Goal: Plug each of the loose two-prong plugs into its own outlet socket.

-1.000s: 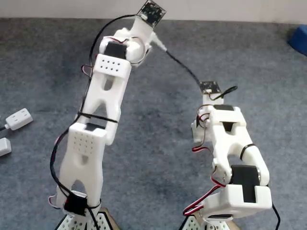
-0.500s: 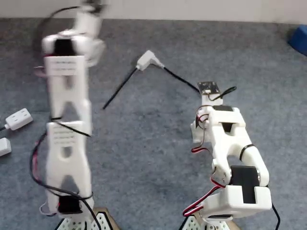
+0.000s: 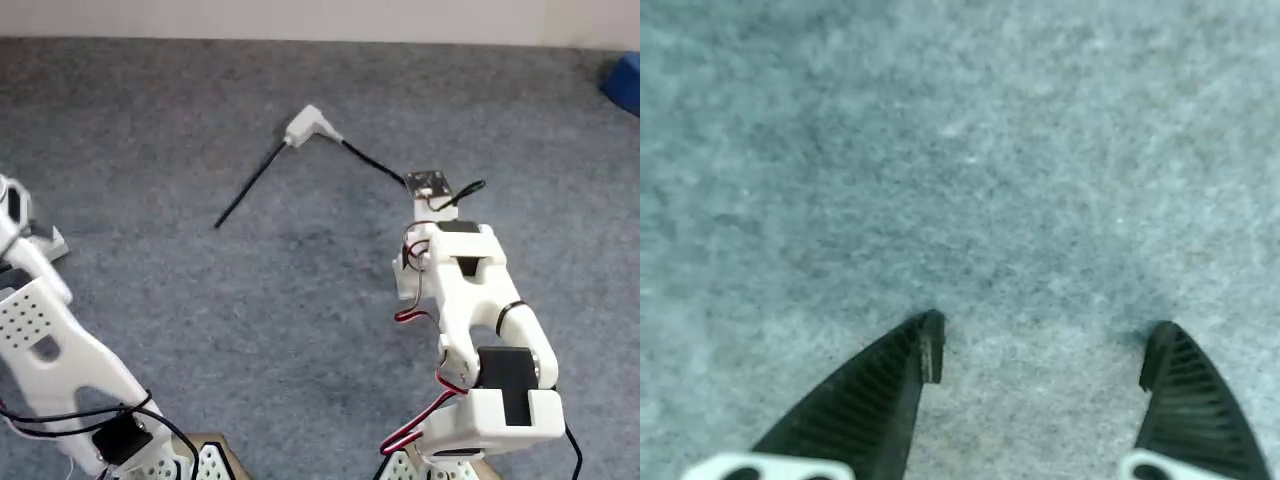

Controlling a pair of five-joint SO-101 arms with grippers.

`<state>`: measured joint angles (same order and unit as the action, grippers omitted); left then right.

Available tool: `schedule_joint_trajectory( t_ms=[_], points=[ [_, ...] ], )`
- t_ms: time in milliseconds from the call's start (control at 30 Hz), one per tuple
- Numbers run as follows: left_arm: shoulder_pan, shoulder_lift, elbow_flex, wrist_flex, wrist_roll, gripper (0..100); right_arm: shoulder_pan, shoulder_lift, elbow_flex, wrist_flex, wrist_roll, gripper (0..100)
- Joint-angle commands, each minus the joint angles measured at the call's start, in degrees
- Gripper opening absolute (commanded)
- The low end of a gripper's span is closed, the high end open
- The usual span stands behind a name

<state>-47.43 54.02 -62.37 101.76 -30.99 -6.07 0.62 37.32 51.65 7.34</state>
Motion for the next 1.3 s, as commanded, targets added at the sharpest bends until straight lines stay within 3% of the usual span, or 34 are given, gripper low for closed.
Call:
schedule_joint_trajectory(
  t_ms=[0, 67, 167, 400, 733, 967, 1267],
  points=[
    [-2.8, -17.5, 19.4, 0.4, -10.6, 22, -1.5, -1.8, 0.0, -0.2, 0.1, 31.4],
    [-4.0, -25.9, 26.4, -0.1, -16.9, 21, -1.5, -1.8, 0.0, -0.2, 0.1, 31.4],
    [-5.0, -33.4, 31.3, -7.5, -26.6, 21, -1.5, -1.8, 0.0, -0.2, 0.1, 31.4],
    [-2.8, -29.6, 32.3, -21.5, -47.5, 22, -1.5, -1.9, 1.5, -0.3, 0.1, 31.4],
    [5.7, -26.5, 32.3, -9.7, -50.1, 22, -1.5, -1.9, 2.3, -2.0, 0.1, 31.4],
    [5.4, -24.2, 32.2, -16.5, -50.5, 31, -1.5, -1.9, 2.3, -2.0, 0.1, 31.4],
    [2.3, -18.8, 32.1, -24.5, -53.4, 31, -1.6, -1.9, 2.3, -2.0, 0.1, 31.4]
  ],
)
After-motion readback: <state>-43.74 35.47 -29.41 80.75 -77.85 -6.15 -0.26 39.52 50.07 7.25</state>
